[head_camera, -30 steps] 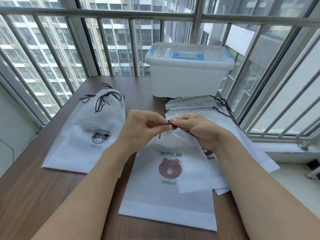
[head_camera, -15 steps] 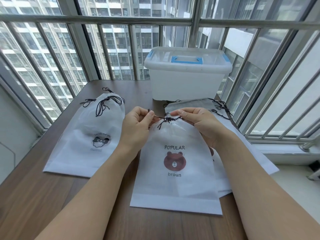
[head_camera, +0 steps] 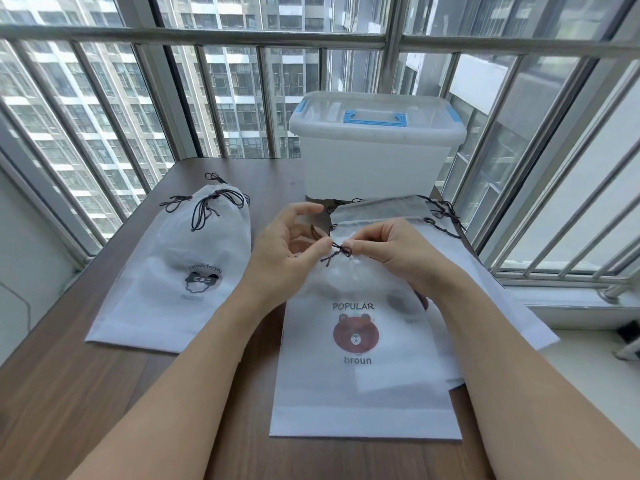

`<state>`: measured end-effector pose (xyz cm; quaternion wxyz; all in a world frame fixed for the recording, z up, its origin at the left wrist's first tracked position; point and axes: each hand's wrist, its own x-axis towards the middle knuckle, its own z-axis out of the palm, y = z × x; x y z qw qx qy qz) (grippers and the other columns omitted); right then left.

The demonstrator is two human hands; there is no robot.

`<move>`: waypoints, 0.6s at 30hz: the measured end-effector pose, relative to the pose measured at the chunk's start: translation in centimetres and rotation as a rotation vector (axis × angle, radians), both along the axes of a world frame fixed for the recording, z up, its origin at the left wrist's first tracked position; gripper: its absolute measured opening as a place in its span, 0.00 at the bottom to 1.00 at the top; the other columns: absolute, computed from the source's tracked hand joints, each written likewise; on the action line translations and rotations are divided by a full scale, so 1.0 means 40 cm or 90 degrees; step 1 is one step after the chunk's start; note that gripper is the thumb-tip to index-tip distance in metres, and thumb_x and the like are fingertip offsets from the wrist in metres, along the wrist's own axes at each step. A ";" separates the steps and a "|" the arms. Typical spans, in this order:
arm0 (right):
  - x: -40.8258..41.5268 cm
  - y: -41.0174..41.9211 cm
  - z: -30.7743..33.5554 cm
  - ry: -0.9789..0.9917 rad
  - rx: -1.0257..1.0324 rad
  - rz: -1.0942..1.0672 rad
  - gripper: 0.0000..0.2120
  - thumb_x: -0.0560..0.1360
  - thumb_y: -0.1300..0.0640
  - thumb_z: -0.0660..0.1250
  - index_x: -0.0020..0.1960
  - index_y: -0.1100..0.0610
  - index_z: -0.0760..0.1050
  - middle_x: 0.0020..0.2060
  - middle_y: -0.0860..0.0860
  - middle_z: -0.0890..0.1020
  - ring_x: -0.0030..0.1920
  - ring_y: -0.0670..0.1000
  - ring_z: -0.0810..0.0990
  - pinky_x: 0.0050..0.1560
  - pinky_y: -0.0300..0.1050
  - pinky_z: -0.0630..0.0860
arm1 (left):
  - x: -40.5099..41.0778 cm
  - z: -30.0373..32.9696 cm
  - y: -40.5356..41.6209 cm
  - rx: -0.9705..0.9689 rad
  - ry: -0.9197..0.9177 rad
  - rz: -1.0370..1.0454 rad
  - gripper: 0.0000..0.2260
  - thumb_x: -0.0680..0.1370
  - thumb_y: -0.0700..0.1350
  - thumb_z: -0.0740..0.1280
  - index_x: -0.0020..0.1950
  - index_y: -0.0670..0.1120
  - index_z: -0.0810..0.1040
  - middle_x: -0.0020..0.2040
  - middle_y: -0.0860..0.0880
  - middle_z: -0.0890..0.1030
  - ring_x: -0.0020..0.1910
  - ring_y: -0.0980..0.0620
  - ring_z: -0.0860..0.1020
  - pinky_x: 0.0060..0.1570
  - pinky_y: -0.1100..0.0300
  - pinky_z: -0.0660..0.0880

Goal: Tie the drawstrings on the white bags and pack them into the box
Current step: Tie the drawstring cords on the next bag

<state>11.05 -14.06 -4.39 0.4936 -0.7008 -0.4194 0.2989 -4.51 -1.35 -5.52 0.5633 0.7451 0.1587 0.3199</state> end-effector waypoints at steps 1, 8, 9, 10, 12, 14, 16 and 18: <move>0.000 0.004 -0.005 0.003 0.001 0.004 0.16 0.71 0.43 0.75 0.44 0.57 0.86 0.44 0.71 0.80 0.43 0.53 0.71 0.49 0.51 0.64 | -0.003 0.000 -0.003 0.046 0.018 -0.012 0.18 0.74 0.41 0.76 0.61 0.53 0.77 0.46 0.46 0.84 0.45 0.49 0.85 0.47 0.58 0.80; -0.004 0.009 -0.014 0.034 0.010 0.009 0.08 0.77 0.59 0.72 0.43 0.63 0.84 0.40 0.62 0.83 0.45 0.51 0.75 0.52 0.48 0.67 | 0.011 -0.014 -0.023 0.239 0.021 0.060 0.07 0.72 0.44 0.78 0.49 0.51 0.86 0.44 0.54 0.85 0.44 0.57 0.84 0.43 0.60 0.80; -0.005 0.010 -0.014 0.035 0.005 0.016 0.08 0.77 0.57 0.73 0.42 0.61 0.84 0.39 0.59 0.82 0.45 0.51 0.75 0.52 0.48 0.67 | 0.012 -0.014 -0.022 0.231 0.009 0.071 0.05 0.72 0.43 0.77 0.47 0.49 0.87 0.43 0.54 0.85 0.42 0.57 0.84 0.42 0.59 0.81; -0.007 0.009 -0.012 0.035 0.002 0.018 0.08 0.76 0.56 0.73 0.41 0.59 0.84 0.39 0.56 0.83 0.45 0.51 0.76 0.52 0.47 0.68 | 0.013 -0.012 -0.020 0.209 0.001 0.081 0.03 0.73 0.41 0.77 0.46 0.48 0.87 0.42 0.53 0.85 0.41 0.57 0.84 0.41 0.60 0.81; -0.008 0.004 -0.005 0.063 0.011 0.003 0.09 0.76 0.53 0.73 0.41 0.57 0.85 0.40 0.52 0.85 0.45 0.46 0.80 0.52 0.40 0.72 | 0.013 -0.010 -0.014 0.147 -0.002 0.114 0.03 0.74 0.40 0.75 0.43 0.48 0.86 0.38 0.54 0.85 0.37 0.59 0.83 0.39 0.64 0.79; -0.001 -0.001 0.002 0.113 0.023 -0.039 0.11 0.77 0.50 0.71 0.44 0.58 0.86 0.38 0.49 0.85 0.42 0.44 0.80 0.45 0.33 0.74 | 0.012 -0.010 -0.002 0.106 0.003 0.179 0.08 0.75 0.42 0.75 0.40 0.54 0.84 0.35 0.55 0.85 0.34 0.58 0.82 0.38 0.62 0.79; 0.009 -0.006 0.009 0.115 0.015 -0.070 0.16 0.77 0.45 0.70 0.45 0.59 0.86 0.31 0.45 0.79 0.35 0.43 0.76 0.36 0.31 0.71 | 0.011 -0.013 0.010 0.073 0.004 0.204 0.10 0.75 0.42 0.75 0.38 0.57 0.83 0.34 0.54 0.85 0.34 0.53 0.82 0.42 0.54 0.82; 0.015 -0.011 0.012 0.088 0.009 -0.070 0.17 0.75 0.43 0.71 0.44 0.57 0.86 0.28 0.40 0.78 0.34 0.39 0.76 0.39 0.30 0.68 | 0.013 -0.012 0.017 0.061 0.003 0.209 0.11 0.74 0.42 0.75 0.37 0.57 0.83 0.33 0.53 0.84 0.33 0.50 0.82 0.43 0.50 0.82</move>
